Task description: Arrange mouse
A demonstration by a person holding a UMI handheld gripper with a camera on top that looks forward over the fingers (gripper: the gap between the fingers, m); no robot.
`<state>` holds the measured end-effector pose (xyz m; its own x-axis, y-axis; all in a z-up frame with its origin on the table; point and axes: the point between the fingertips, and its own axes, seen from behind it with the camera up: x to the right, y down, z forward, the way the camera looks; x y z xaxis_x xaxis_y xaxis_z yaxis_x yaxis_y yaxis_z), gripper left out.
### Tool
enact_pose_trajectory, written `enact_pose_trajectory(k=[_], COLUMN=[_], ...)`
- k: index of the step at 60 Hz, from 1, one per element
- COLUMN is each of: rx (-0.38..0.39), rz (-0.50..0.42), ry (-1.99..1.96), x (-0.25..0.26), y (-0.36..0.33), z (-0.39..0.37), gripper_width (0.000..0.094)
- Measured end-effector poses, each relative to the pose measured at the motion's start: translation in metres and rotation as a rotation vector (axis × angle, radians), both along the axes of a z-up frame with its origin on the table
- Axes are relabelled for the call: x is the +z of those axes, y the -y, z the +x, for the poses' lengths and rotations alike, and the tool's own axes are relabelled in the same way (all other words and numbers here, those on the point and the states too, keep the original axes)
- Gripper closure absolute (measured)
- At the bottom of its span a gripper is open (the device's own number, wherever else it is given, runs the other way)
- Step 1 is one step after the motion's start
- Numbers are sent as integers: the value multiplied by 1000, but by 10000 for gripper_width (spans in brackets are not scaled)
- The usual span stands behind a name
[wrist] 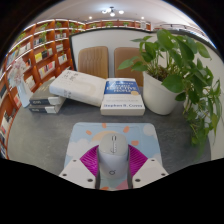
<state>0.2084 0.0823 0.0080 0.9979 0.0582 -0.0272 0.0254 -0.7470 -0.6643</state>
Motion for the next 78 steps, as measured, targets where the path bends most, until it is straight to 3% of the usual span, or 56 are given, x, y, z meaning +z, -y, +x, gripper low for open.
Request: enact_pose_trajectory(k=[4,10,23,27,31,47,59,78], rx=[20,-19,-27,-41,-34,-89,-105,-60], rz=[-44,-4,-40,-58,-68,34,163,180], ry=[38,-2,26,70,82,105,75,50], x=[-17,-18,-20,-18,-9,99,181,200], y=[11,8,10,12,16,58,103,176], z=[1,0,3,7,2,-37,-97,-185], gripper_width=[557,546,392,284,57,76,78,80])
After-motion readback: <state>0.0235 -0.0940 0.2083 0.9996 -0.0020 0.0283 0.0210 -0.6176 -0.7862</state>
